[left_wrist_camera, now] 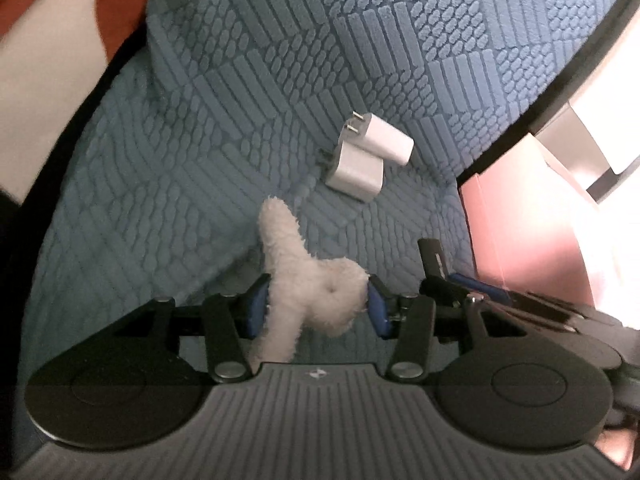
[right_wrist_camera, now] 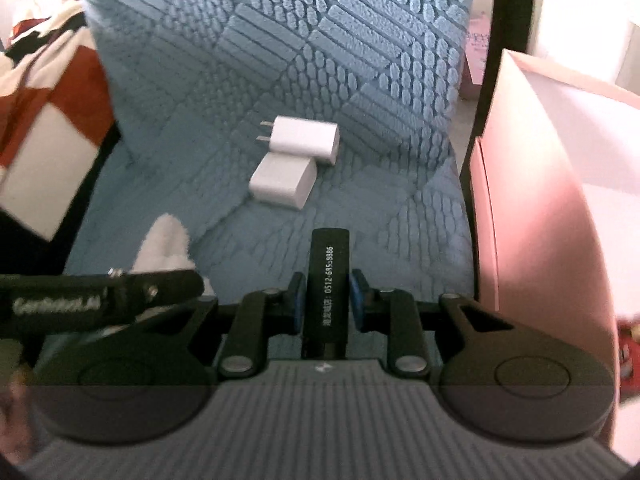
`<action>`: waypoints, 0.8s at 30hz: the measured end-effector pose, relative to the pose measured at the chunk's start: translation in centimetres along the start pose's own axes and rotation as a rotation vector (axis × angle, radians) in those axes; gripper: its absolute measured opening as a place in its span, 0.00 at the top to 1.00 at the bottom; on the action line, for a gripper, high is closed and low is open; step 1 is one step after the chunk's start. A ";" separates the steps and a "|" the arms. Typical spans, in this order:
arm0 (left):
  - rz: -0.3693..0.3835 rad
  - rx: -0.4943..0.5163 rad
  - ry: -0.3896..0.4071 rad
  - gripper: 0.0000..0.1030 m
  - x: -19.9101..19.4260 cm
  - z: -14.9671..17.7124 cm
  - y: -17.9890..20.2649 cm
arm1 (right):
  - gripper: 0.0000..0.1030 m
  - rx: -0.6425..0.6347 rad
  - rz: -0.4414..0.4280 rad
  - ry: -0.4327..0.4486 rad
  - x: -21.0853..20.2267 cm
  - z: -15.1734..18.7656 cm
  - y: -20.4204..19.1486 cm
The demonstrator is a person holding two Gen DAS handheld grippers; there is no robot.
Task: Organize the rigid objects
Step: 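Lift the fluffy clip and USB stick off the cushion, then carry the fluffy clip and USB stick over the pink box with both grippers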
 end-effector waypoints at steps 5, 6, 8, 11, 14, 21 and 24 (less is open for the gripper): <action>0.004 -0.017 -0.009 0.46 -1.4 2.4 -0.1 | 0.74 0.003 -0.013 0.007 -2.7 1.6 0.2; 0.006 -0.019 -0.012 0.46 -1.7 2.9 -0.2 | 0.74 0.007 -0.016 0.008 -3.4 2.0 0.2; 0.007 -0.023 -0.016 0.46 -2.4 3.8 -0.1 | 0.74 0.010 -0.017 0.010 -4.7 2.9 0.1; 0.016 -0.028 -0.021 0.46 -3.4 4.8 0.3 | 0.74 0.013 -0.017 0.019 -5.9 3.9 -0.1; 0.017 -0.018 -0.004 0.46 -4.5 4.9 0.7 | 0.74 0.026 -0.023 0.029 -7.4 5.0 -0.4; 0.026 0.004 0.036 0.47 -7.6 5.1 2.1 | 0.74 0.014 -0.019 0.059 -9.9 5.5 -1.0; 0.037 0.000 0.038 0.47 -8.7 5.3 2.7 | 0.74 0.018 -0.022 0.076 -11.0 5.3 -1.1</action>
Point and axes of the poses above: each gripper's, at about its wrist camera, not at the fingertips, and x roughly the way its jaws point, y to its right, z to its underside, the point moved 1 cm from there along x, roughly the way its jaws point, and after that the axes turned 11 degrees about -z, right-handed, at the moved point
